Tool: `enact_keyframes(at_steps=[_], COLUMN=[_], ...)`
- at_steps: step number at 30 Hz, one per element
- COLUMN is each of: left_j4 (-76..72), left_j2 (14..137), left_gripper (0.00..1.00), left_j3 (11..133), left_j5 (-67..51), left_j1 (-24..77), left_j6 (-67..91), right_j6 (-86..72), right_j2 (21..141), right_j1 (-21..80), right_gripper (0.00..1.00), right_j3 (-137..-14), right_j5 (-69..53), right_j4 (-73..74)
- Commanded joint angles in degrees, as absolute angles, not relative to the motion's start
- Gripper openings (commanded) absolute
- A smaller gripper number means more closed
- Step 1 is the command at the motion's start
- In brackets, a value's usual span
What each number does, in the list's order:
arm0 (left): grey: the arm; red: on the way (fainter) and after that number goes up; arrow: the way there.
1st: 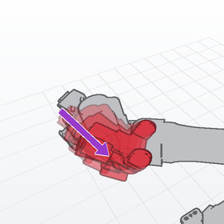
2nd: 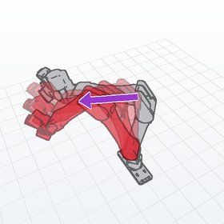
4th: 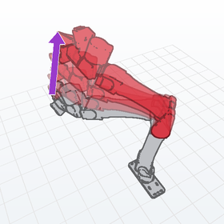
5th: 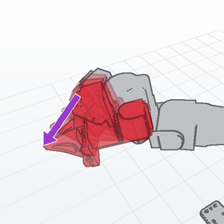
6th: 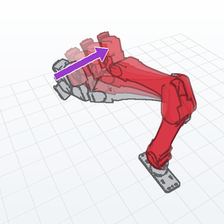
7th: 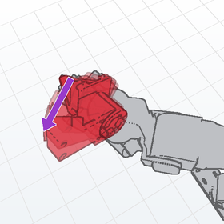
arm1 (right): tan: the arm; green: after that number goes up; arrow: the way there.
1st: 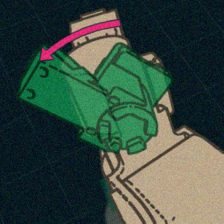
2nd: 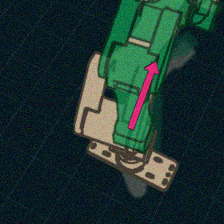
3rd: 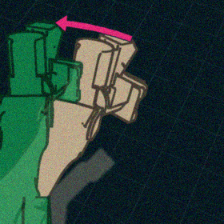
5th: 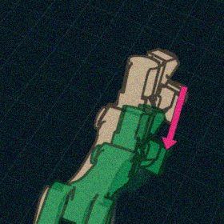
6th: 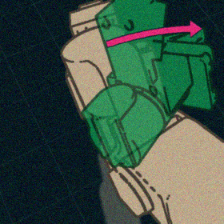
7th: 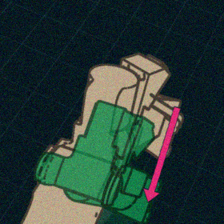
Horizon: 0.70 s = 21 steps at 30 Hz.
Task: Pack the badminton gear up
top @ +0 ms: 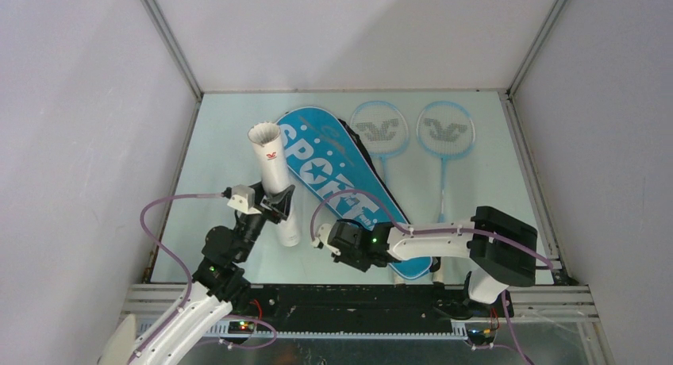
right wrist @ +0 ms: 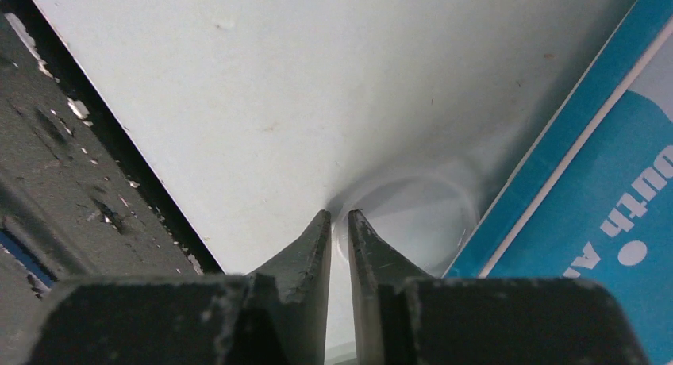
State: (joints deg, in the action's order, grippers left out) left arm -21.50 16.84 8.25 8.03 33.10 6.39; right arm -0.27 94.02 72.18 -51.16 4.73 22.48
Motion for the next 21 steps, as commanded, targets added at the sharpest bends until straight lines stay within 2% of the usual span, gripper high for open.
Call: enact_keyframes(at_steps=[1,5,8,11,16,21], left_j4=[-24.0,-23.5,-22.8,-22.1,-20.9,-20.5], left_j2=[16.8,16.5,16.2,15.7,15.7,17.1], left_gripper=[0.40,0.40,0.40,0.40,0.40,0.40], left_j3=[10.5,10.5,10.6,10.9,11.6,11.8], left_j5=[9.5,9.6,9.7,9.4,6.0,-4.4], left_j1=[33.3,33.3,33.3,33.3,33.3,33.3], left_j6=[5.1,4.9,4.3,3.2,1.0,-3.7], right_j6=[-2.4,-3.4,-3.9,-2.9,1.9,5.3], right_j2=[93.6,93.6,91.6,84.8,72.8,58.7], right_j1=[73.9,74.4,74.7,74.8,73.6,67.2], right_gripper=[0.13,0.00,0.00,0.00,0.00,0.00], right_j3=[-51.9,-51.9,-51.9,-51.9,-51.9,-53.1], right_j5=[9.3,10.6,10.6,7.4,-4.0,-17.7], right_j4=[26.9,26.6,25.7,24.0,23.1,23.6])
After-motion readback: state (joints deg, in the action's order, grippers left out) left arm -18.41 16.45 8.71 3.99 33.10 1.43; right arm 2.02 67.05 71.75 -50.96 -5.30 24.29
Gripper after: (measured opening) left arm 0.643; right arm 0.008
